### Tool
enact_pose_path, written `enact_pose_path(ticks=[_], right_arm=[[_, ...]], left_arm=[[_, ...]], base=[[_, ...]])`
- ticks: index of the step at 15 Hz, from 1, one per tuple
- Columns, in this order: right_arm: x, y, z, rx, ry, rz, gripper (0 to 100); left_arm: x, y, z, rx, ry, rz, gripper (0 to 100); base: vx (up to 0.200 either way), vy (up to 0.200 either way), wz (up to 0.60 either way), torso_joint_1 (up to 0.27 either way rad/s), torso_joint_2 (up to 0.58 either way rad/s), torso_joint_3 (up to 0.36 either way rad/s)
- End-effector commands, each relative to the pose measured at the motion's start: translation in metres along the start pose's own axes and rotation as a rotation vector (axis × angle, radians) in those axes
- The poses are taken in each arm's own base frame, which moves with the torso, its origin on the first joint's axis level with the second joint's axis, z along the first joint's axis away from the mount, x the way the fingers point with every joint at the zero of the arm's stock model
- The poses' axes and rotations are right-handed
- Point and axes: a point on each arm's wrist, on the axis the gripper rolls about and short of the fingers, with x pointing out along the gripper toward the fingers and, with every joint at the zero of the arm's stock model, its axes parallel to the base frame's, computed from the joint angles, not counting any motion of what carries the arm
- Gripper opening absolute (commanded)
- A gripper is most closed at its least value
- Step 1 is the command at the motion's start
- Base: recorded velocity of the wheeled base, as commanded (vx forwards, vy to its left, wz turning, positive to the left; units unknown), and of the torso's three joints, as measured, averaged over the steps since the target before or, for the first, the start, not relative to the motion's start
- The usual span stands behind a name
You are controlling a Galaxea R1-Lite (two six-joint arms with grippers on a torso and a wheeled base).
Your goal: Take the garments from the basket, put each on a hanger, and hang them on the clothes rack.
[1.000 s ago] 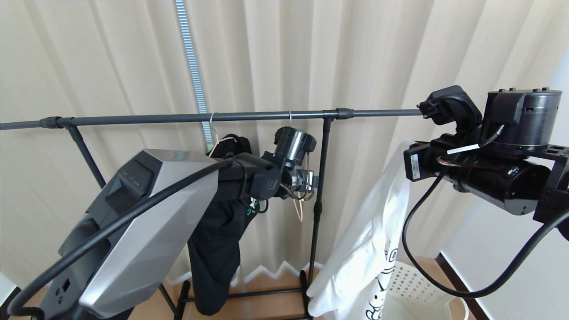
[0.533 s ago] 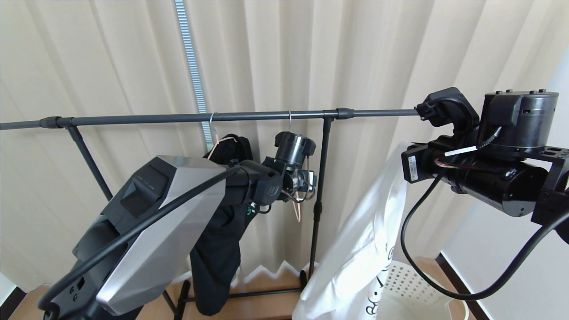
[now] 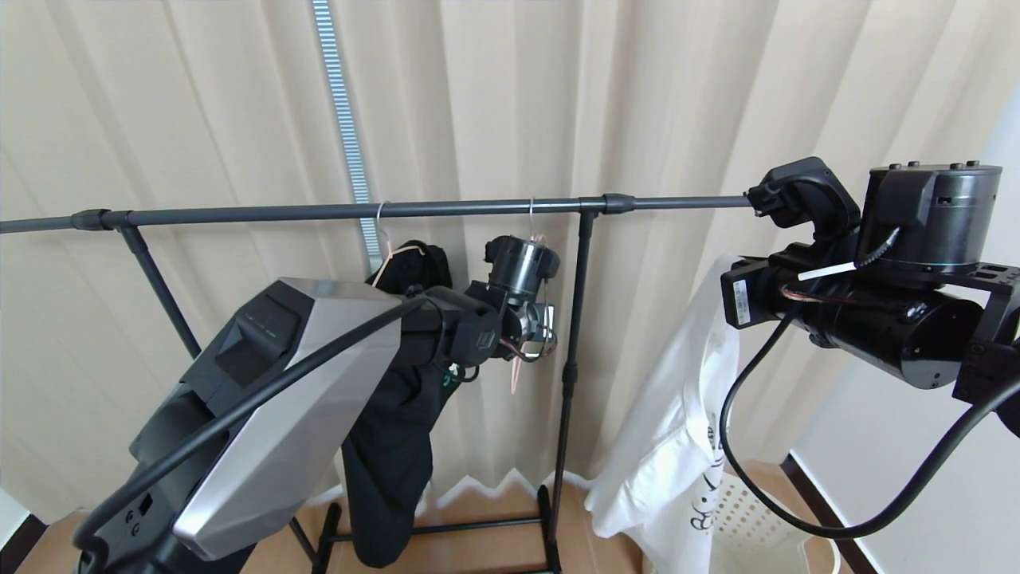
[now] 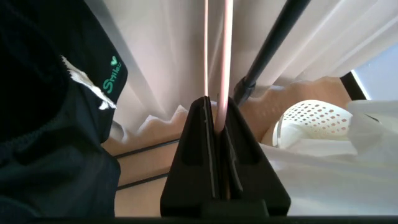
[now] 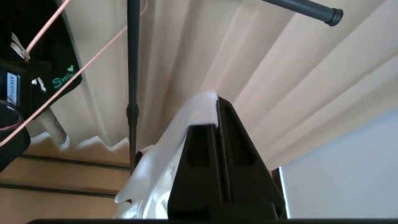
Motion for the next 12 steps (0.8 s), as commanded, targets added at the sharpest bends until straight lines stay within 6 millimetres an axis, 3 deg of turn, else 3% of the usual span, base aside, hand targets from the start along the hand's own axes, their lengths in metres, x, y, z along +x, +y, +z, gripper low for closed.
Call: enact_pose_path(ticks=[1, 3, 9, 12], right_arm=[[0.0, 0.0, 0.0, -0.001, 0.001, 0.0, 0], [0.0, 0.0, 0.0, 0.0, 0.0, 0.0, 0], [0.0, 0.0, 0.0, 0.0, 0.0, 0.0, 0], [0.001, 0.0, -0.001, -0.002, 0.005, -0.001, 0]], left_arm=[[-0.002, 0.0, 0.003, -0.005, -0.007, 0.0, 0], [-0.004, 0.001, 0.004, -0.007, -0.011, -0.001, 0], [-0.037, 0.003, 0.038, -0.036, -0.097, 0.006, 0], [-0.055, 0.007, 0.042, -0.027, -0.093, 0.003, 0]], base=[[0.0, 0.0, 0.0, 0.0, 0.0, 0.0], [0.0, 0.0, 0.0, 0.0, 0.0, 0.0], [0.0, 0.0, 0.0, 0.0, 0.0, 0.0], [0.0, 0.0, 0.0, 0.0, 0.0, 0.0]])
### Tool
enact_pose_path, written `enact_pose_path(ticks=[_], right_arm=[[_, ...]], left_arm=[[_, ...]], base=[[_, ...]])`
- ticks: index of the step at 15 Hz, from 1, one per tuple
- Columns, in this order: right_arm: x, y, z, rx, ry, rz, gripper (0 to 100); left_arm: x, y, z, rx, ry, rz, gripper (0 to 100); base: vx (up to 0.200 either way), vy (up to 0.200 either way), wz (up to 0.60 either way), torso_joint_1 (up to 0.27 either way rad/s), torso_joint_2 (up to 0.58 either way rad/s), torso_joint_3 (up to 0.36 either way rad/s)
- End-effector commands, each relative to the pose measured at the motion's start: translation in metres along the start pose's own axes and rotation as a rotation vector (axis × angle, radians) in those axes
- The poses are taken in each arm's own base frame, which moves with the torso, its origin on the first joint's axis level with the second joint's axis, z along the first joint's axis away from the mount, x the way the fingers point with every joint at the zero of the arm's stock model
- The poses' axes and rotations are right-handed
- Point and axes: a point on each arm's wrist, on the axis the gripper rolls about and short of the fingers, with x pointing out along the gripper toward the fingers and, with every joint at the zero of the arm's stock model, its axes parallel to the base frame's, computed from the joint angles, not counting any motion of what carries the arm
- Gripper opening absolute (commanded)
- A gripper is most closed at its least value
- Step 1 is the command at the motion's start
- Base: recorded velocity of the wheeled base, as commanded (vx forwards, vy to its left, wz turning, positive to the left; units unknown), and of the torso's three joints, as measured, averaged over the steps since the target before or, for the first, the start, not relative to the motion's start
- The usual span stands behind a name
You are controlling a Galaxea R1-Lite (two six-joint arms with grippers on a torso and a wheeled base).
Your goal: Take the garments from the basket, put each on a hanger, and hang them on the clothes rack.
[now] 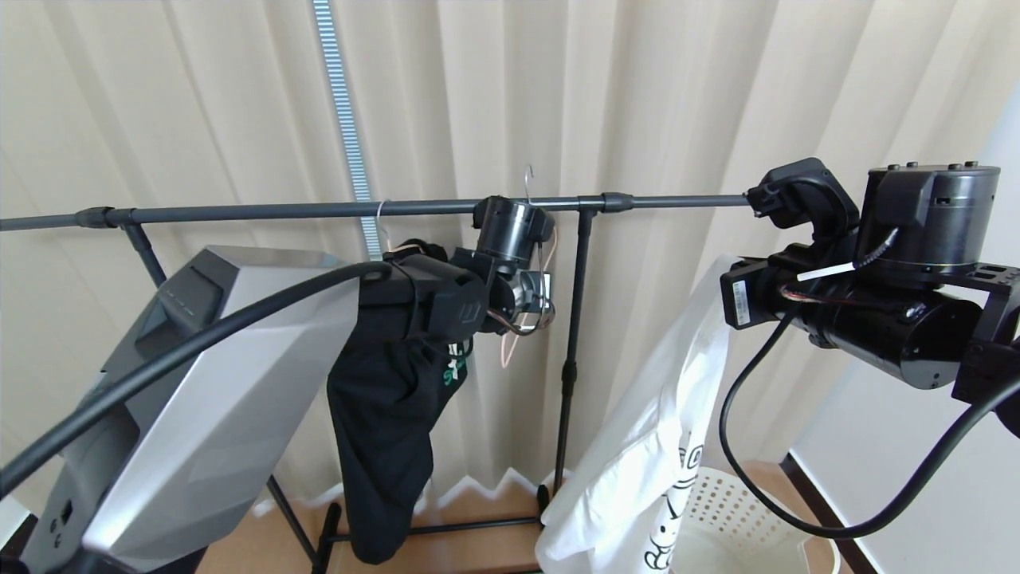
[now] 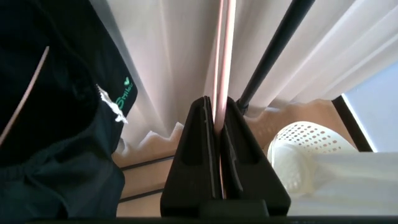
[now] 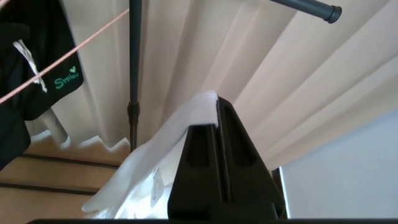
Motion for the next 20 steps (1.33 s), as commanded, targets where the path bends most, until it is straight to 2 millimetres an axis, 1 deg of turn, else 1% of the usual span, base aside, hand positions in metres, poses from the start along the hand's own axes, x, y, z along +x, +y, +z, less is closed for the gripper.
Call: enact_pose_path(ticks=[1, 7, 9, 12, 13, 16, 18, 20], right_arm=[[0.002, 0.001, -0.001, -0.001, 0.003, 0.0, 0], [0.003, 0.002, -0.002, -0.003, 0.006, 0.0, 0], [0.003, 0.002, -0.002, -0.002, 0.004, 0.002, 0], [0.001, 0.002, -0.001, -0.002, 0.002, 0.003, 0], [0.001, 0.002, -0.001, -0.002, 0.002, 0.003, 0], [0.0, 0.004, -0.001, -0.004, 0.001, 0.012, 0], [-0.002, 0.007, -0.002, -0.009, 0.005, 0.021, 0], [-0.004, 0.011, -0.003, -0.012, 0.001, 0.035, 0]], left_arm=[[-0.02, 0.003, 0.011, 0.0, -0.012, -0.009, 0], [-0.057, 0.006, 0.008, 0.028, 0.024, -0.023, 0], [-0.077, 0.012, 0.009, 0.038, 0.031, -0.028, 0], [-0.111, 0.027, 0.009, 0.045, 0.033, -0.031, 0], [-0.116, 0.03, 0.009, 0.046, 0.024, -0.033, 0], [-0.153, 0.052, -0.007, 0.103, -0.024, -0.054, 0], [-0.176, 0.068, -0.023, 0.138, -0.055, -0.062, 0], [-0.195, 0.085, -0.041, 0.176, -0.061, -0.126, 0]], base=[[0.0, 0.0, 0.0, 0.0, 0.0, 0.0], [0.0, 0.0, 0.0, 0.0, 0.0, 0.0], [0.0, 0.0, 0.0, 0.0, 0.0, 0.0], [0.0, 0.0, 0.0, 0.0, 0.0, 0.0], [0.0, 0.0, 0.0, 0.0, 0.0, 0.0], [0.0, 0.0, 0.0, 0.0, 0.0, 0.0], [0.0, 0.0, 0.0, 0.0, 0.0, 0.0], [0.0, 0.0, 0.0, 0.0, 0.0, 0.0]])
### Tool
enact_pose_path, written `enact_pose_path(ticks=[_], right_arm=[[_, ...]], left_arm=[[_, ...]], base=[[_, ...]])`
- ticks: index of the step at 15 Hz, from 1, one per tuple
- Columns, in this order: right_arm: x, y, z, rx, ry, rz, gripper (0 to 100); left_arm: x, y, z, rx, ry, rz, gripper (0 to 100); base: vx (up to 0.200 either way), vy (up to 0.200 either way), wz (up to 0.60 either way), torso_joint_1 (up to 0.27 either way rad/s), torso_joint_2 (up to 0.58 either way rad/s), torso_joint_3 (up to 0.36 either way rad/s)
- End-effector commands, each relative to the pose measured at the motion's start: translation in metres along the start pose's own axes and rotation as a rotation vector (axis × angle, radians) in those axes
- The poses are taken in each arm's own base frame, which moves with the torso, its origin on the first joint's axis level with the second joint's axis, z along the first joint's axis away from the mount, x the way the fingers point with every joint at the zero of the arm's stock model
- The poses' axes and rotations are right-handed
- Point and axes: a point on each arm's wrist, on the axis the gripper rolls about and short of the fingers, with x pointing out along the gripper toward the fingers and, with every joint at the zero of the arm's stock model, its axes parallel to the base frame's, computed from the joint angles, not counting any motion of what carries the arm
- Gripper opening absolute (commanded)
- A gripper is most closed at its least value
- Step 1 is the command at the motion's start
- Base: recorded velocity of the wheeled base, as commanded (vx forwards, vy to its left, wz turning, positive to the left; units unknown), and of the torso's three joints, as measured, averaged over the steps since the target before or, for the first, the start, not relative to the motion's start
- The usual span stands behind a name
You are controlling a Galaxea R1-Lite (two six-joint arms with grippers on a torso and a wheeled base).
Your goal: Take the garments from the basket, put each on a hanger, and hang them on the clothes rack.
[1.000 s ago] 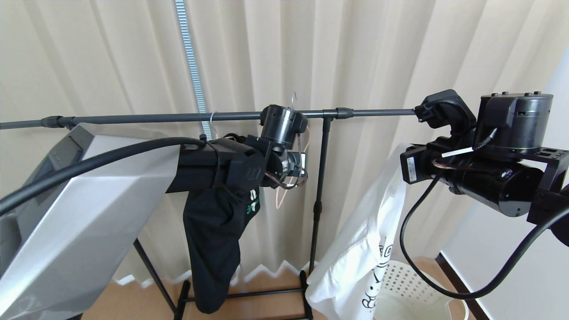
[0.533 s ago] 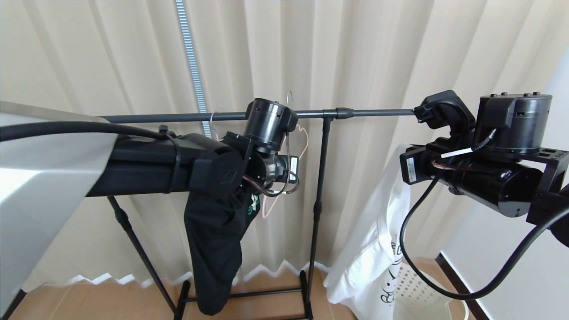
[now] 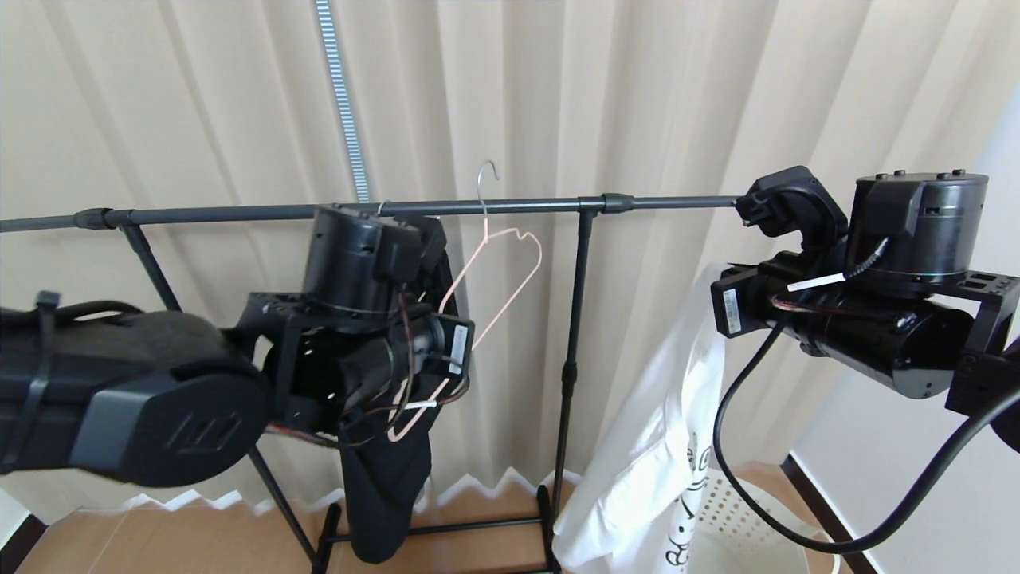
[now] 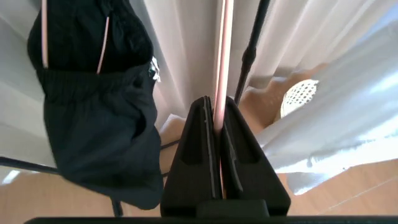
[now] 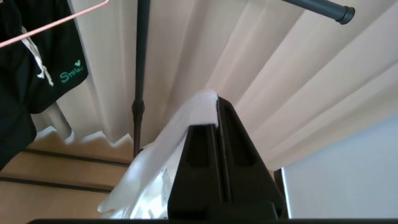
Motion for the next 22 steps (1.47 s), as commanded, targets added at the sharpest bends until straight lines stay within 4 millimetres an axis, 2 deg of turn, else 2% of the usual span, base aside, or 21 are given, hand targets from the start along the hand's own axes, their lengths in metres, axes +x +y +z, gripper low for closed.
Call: enact_pose_path(ticks=[1, 5, 7, 10, 15, 22], right_arm=[[-0.004, 0.005, 0.0, -0.006, -0.003, 0.018, 0], [-0.016, 0.007, -0.001, -0.01, -0.015, 0.036, 0], [-0.018, 0.009, -0.004, -0.022, -0.006, 0.04, 0], [-0.009, 0.021, -0.009, -0.055, 0.03, -0.068, 0], [0.013, 0.04, -0.012, -0.048, 0.02, -0.228, 0], [0.022, 0.045, -0.012, -0.04, 0.014, -0.227, 0]], left_arm=[[-0.051, 0.027, -0.021, 0.022, -0.059, -0.086, 0], [-0.08, 0.054, -0.062, 0.026, -0.118, -0.227, 0], [-0.084, 0.066, -0.087, 0.046, -0.16, -0.288, 0], [-0.089, 0.068, -0.112, 0.08, -0.139, -0.338, 0], [-0.093, 0.06, -0.126, 0.098, -0.102, -0.445, 0], [-0.098, 0.042, -0.128, 0.122, -0.098, -0.555, 0]], base=[[0.0, 0.0, 0.0, 0.0, 0.0, 0.0], [0.0, 0.0, 0.0, 0.0, 0.0, 0.0], [0.0, 0.0, 0.0, 0.0, 0.0, 0.0], [0.0, 0.0, 0.0, 0.0, 0.0, 0.0], [0.0, 0.0, 0.0, 0.0, 0.0, 0.0], [0.0, 0.0, 0.0, 0.0, 0.0, 0.0]])
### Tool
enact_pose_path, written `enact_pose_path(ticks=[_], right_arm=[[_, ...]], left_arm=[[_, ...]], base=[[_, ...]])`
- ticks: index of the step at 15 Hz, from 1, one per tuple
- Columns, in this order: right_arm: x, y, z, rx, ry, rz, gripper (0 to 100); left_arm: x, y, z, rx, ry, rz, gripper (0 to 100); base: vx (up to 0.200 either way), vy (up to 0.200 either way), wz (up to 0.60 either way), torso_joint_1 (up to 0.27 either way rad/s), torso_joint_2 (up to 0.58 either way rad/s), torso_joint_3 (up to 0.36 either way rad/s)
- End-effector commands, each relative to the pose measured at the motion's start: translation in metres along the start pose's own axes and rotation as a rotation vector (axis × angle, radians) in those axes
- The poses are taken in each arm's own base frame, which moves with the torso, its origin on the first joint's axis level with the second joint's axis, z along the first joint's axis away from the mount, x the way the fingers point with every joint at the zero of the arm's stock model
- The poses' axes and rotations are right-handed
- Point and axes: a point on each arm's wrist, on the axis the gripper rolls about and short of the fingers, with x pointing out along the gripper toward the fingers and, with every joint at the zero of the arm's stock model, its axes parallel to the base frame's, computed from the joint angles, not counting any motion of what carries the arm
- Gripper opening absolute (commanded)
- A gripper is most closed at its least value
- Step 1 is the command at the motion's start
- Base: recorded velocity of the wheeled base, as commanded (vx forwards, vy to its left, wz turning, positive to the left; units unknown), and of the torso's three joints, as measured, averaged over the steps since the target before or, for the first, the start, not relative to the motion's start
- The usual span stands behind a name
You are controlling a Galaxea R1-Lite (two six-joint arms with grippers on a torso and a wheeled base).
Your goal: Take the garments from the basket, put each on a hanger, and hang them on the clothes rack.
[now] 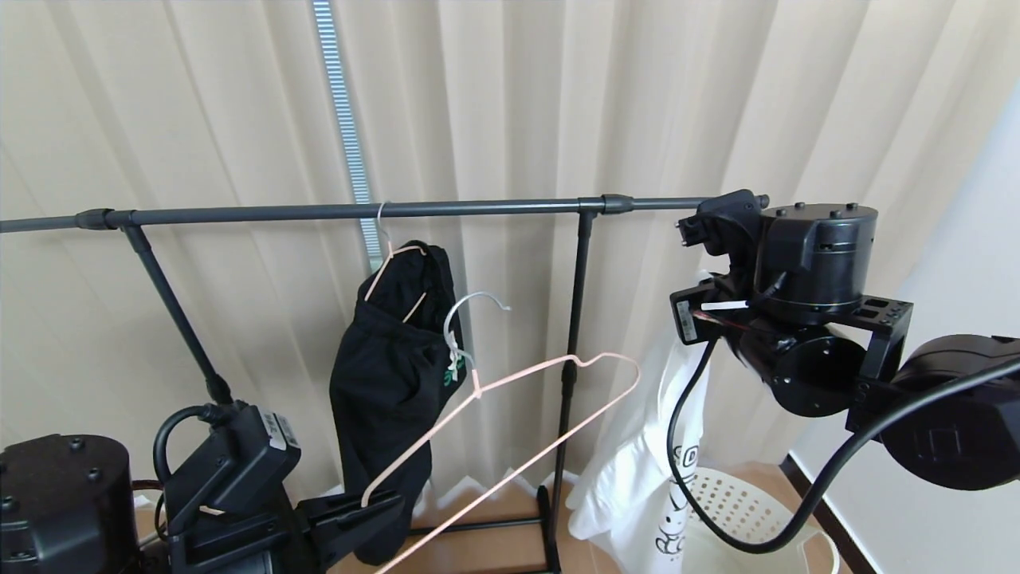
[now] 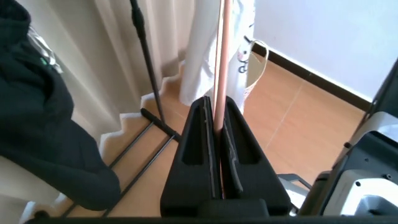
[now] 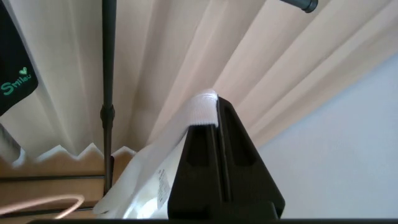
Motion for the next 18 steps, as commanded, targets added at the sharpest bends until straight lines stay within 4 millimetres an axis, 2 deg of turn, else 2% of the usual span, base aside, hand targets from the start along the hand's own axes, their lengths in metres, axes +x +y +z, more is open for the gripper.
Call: enact_pose_path(ticks=[1, 7, 12, 18], right_arm=[[0.004, 0.004, -0.002, 0.001, -0.001, 0.001, 0], [0.006, 0.012, -0.005, -0.003, -0.005, 0.011, 0], [-0.006, 0.022, -0.008, -0.024, -0.007, 0.054, 0], [-0.01, 0.025, -0.011, -0.034, -0.003, 0.065, 0]], left_arm=[[0.001, -0.004, 0.0, -0.007, 0.001, -0.021, 0], [0.005, -0.009, 0.003, -0.035, -0.01, -0.054, 0], [0.011, -0.007, 0.006, -0.052, -0.031, -0.041, 0], [0.021, -0.002, 0.005, -0.062, -0.033, 0.021, 0]], base=[[0.0, 0.0, 0.0, 0.0, 0.0, 0.0], [0.0, 0.0, 0.0, 0.0, 0.0, 0.0], [0.0, 0.0, 0.0, 0.0, 0.0, 0.0], [0.0, 0.0, 0.0, 0.0, 0.0, 0.0]])
